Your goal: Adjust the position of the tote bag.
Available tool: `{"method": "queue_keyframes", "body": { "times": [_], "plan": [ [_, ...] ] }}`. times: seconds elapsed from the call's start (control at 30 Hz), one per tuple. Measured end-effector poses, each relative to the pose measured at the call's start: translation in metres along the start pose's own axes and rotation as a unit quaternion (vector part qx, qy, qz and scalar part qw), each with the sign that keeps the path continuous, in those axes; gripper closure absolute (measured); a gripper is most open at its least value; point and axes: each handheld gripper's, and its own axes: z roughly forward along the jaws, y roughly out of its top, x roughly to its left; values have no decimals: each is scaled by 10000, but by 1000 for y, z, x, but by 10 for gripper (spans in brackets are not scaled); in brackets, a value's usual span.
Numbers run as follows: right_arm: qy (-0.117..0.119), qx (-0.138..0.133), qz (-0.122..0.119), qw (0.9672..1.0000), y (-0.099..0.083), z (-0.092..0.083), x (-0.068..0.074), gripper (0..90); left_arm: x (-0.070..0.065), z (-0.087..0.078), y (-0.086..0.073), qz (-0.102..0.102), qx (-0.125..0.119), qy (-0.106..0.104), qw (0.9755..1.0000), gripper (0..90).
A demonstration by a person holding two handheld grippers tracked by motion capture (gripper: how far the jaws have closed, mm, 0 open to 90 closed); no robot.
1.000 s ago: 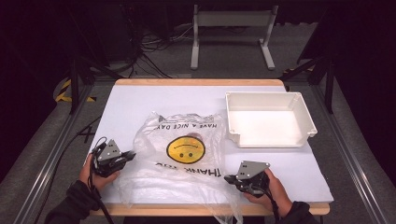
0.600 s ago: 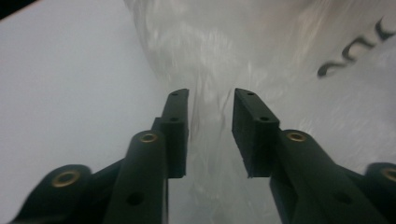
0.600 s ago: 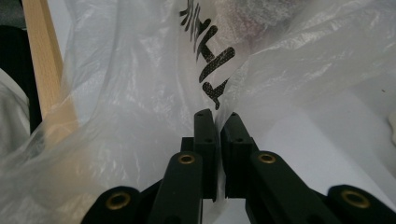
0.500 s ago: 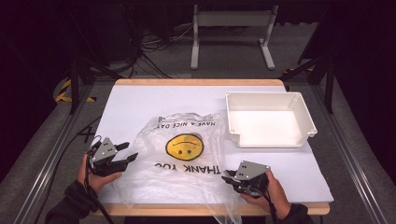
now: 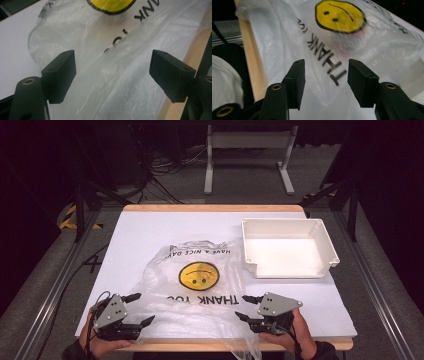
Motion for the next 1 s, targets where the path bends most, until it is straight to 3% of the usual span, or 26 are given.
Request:
{"method": "queue_keyframes", "body": {
  "times": [0.1, 0.2, 0.27, 0.3, 0.37, 0.4, 0.47, 0.63, 0.8, 1.0],
  "plan": [
    [133, 26, -118, 9998, 5, 2, 8, 431, -2, 3, -3, -33, 137, 16, 9999, 211],
    [301, 340, -413, 9981, 7, 18, 23, 304, -2, 7, -6, -2, 305, 41, 9995, 225],
    [207, 585, -646, 9960, 4, 27, 28, 249, -2, 12, -8, 54, 421, 77, 9991, 235],
    [207, 585, -646, 9960, 4, 27, 28, 249, -2, 12, -8, 54, 421, 77, 9991, 248],
    [202, 789, -839, 9931, 2, 33, 31, 248, 1, 14, -9, 62, 474, 249, 9985, 260],
    [-1, 932, -1028, 9903, 0, 36, 32, 254, 3, 15, -10, 51, 489, 281, 9984, 275],
    [-283, 1092, -1199, 9864, -3, 40, 32, 307, 7, 17, -12, -51, 504, 332, 9982, 305],
    [-453, 1152, -1165, 9855, -9, 44, 23, 464, 11, 23, -17, -64, 710, 405, 9966, 315],
    [-469, 1053, -1158, 9866, -9, 43, 15, 762, 16, 24, -18, -141, 726, 535, 9958, 322],
    [-656, 882, -1171, 9870, -2, 39, 12, 861, 19, 23, -17, -144, 663, 556, 9961, 300]
  ]
}}
